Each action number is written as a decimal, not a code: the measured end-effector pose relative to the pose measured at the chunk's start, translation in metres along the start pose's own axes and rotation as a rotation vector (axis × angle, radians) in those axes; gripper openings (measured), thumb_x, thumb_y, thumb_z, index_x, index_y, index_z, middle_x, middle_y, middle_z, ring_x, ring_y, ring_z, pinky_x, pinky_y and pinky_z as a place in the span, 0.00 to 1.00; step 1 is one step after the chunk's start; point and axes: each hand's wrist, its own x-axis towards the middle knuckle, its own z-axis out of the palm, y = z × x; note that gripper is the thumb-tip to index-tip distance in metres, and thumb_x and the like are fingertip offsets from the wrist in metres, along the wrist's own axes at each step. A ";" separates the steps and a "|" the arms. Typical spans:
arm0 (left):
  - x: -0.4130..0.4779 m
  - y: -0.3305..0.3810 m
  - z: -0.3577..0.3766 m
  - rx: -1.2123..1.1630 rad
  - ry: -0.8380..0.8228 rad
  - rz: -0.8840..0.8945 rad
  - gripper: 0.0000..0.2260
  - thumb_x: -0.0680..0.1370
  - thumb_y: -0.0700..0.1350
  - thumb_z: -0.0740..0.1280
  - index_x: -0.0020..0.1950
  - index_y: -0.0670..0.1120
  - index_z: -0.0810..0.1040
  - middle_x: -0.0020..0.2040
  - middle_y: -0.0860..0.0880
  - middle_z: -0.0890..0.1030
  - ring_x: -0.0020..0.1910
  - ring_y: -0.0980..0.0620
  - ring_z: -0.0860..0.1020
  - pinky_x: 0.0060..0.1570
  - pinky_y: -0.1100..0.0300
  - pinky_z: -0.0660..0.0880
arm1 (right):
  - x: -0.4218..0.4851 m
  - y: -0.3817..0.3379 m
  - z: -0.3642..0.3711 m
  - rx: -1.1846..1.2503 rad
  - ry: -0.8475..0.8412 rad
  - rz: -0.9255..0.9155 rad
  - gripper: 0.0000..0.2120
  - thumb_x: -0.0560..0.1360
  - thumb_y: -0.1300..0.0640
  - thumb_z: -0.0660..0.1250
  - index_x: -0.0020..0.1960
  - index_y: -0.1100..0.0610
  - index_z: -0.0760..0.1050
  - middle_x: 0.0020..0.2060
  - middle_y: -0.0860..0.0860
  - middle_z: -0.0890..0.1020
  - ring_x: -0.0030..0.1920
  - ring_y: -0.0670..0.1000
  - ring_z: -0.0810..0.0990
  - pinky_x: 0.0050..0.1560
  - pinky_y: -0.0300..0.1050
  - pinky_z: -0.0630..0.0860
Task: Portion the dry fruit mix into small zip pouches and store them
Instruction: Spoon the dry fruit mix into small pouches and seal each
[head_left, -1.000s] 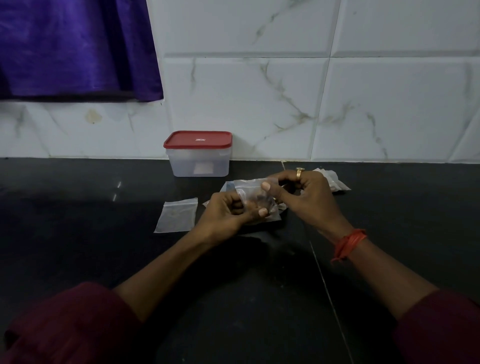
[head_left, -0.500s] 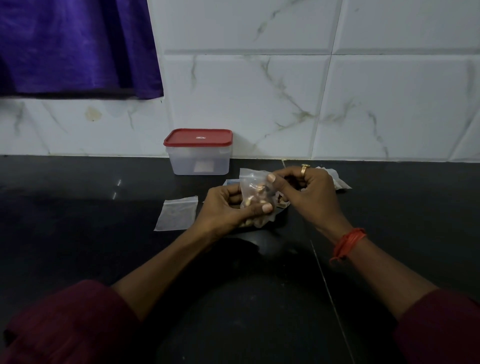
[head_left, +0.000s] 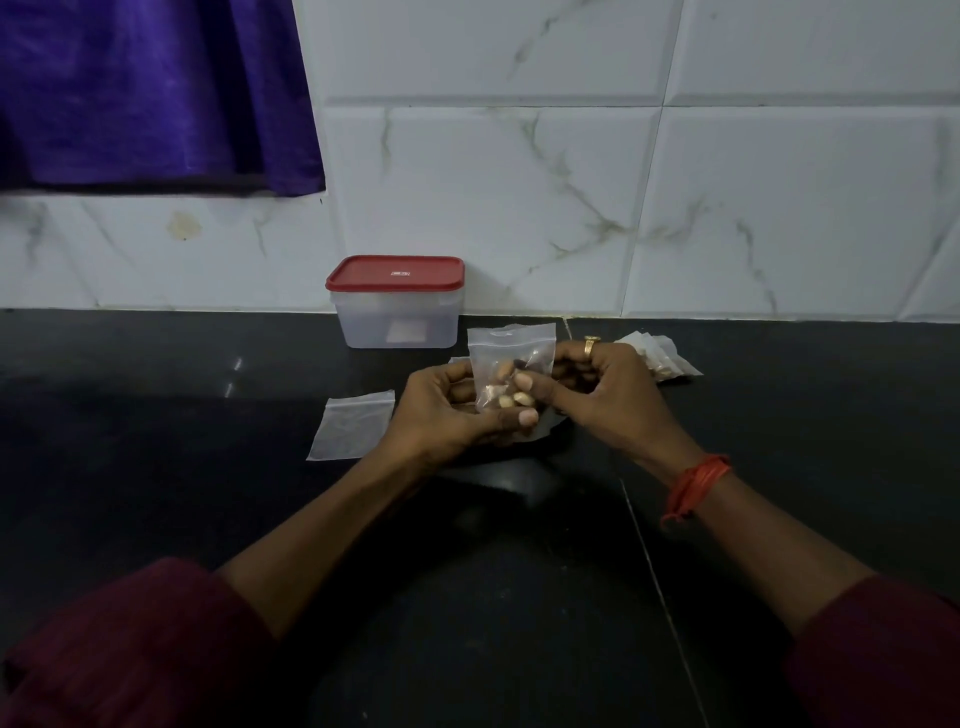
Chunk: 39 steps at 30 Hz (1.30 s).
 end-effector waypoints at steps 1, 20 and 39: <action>0.001 0.000 0.000 0.000 -0.002 -0.004 0.18 0.69 0.33 0.77 0.58 0.41 0.82 0.50 0.44 0.87 0.50 0.47 0.86 0.49 0.55 0.83 | 0.000 0.000 0.000 0.004 0.001 0.002 0.16 0.70 0.40 0.75 0.49 0.52 0.85 0.42 0.51 0.87 0.45 0.58 0.86 0.46 0.64 0.81; 0.000 -0.002 -0.006 0.089 -0.052 -0.012 0.19 0.68 0.41 0.76 0.58 0.42 0.81 0.53 0.45 0.86 0.53 0.47 0.85 0.57 0.46 0.81 | 0.000 -0.004 0.002 0.009 0.016 0.039 0.17 0.70 0.39 0.74 0.52 0.49 0.84 0.42 0.44 0.86 0.42 0.49 0.84 0.45 0.54 0.82; 0.000 0.002 -0.003 0.027 -0.013 0.043 0.16 0.71 0.44 0.74 0.57 0.42 0.82 0.52 0.45 0.86 0.52 0.47 0.85 0.53 0.52 0.81 | -0.001 -0.004 0.003 0.038 0.097 0.025 0.07 0.76 0.52 0.73 0.51 0.55 0.84 0.39 0.50 0.87 0.41 0.53 0.86 0.45 0.58 0.83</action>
